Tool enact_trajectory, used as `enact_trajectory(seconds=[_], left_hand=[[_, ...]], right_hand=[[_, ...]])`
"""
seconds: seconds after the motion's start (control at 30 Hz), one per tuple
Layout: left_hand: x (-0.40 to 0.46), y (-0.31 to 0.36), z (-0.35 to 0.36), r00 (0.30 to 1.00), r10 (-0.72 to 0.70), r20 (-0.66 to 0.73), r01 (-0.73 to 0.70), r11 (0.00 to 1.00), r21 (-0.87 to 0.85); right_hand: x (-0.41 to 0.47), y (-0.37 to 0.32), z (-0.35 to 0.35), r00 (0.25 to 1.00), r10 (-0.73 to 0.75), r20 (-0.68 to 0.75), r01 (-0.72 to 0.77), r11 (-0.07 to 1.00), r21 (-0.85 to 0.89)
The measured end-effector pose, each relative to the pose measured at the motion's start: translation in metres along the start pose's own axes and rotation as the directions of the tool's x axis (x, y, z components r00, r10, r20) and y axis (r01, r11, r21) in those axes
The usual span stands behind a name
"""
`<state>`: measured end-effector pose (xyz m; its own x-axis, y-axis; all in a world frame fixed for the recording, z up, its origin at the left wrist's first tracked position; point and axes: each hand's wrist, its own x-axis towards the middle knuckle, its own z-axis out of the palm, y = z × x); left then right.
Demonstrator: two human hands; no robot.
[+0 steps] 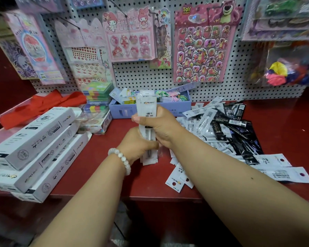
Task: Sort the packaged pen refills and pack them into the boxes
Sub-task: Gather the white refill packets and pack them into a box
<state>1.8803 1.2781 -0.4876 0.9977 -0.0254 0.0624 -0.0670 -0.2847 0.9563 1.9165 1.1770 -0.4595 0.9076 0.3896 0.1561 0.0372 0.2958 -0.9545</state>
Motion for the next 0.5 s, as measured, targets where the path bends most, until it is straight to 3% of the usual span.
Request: enact_trajectory(seconds=[0.1, 0.23, 0.37, 0.43, 0.5], left_hand=[[0.0, 0.002, -0.001, 0.995, -0.095, 0.012, 0.095, 0.995, -0.031], [-0.005, 0.01, -0.007, 0.982, -0.154, 0.106, 0.161, 0.985, -0.057], [-0.013, 0.015, -0.018, 0.967, -0.176, 0.181, 0.181, 0.983, -0.012], [-0.018, 0.021, -0.02, 0.957, -0.186, 0.225, 0.189, 0.982, 0.006], [-0.026, 0.028, -0.026, 0.969, -0.134, 0.205, 0.105, 0.984, 0.145]], right_hand=[[-0.001, -0.003, 0.0, 0.999, 0.015, -0.041, -0.013, 0.999, 0.031], [-0.004, -0.009, -0.007, 0.998, 0.065, 0.019, -0.059, 0.971, -0.231], [-0.004, -0.013, -0.012, 0.979, 0.196, 0.049, -0.17, 0.932, -0.319], [-0.004, -0.009, -0.01, 0.984, 0.175, -0.006, -0.169, 0.938, -0.304], [-0.005, -0.005, -0.005, 0.988, 0.133, -0.075, -0.149, 0.942, -0.299]])
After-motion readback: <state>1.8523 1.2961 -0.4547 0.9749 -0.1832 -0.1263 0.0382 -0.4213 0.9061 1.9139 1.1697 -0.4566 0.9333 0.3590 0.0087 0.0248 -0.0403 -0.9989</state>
